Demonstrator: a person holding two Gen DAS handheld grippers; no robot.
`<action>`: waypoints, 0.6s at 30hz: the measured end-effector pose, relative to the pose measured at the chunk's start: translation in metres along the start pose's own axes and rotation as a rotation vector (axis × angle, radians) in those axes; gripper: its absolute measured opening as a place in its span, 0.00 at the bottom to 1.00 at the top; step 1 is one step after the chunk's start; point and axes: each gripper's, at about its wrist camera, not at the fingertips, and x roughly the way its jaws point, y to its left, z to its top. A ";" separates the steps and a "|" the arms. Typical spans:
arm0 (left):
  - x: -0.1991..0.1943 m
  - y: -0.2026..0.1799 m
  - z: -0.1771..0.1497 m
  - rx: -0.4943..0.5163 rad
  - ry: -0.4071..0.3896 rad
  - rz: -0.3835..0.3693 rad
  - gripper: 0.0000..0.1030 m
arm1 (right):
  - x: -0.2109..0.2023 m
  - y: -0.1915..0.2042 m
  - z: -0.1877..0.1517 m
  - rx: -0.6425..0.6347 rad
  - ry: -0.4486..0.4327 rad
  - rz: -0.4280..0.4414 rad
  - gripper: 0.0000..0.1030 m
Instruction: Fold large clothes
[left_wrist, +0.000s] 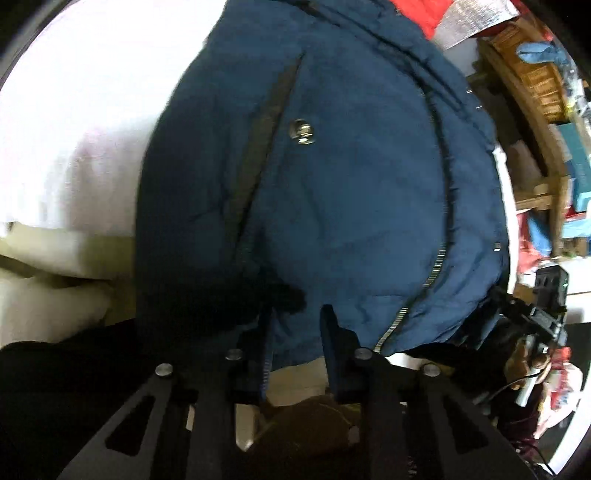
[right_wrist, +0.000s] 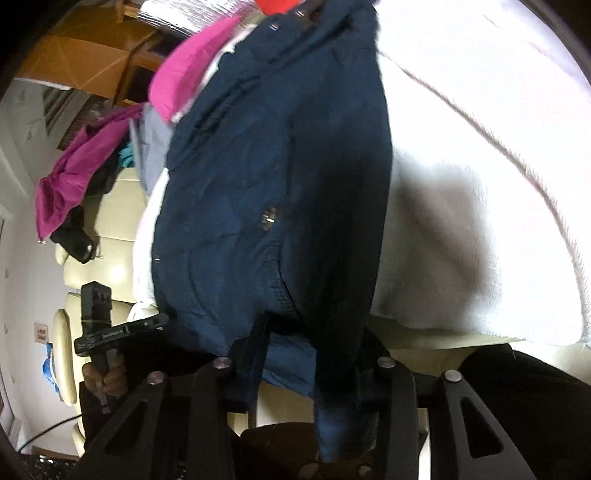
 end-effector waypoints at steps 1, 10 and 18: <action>-0.004 0.003 0.000 -0.006 -0.009 0.013 0.25 | 0.002 -0.002 0.001 0.009 0.006 -0.005 0.44; -0.072 0.030 0.021 -0.062 -0.207 0.138 0.72 | -0.004 0.010 -0.003 -0.062 -0.014 0.051 0.44; -0.014 0.035 0.030 -0.094 -0.085 0.068 0.72 | 0.009 -0.009 -0.002 -0.004 0.016 0.008 0.53</action>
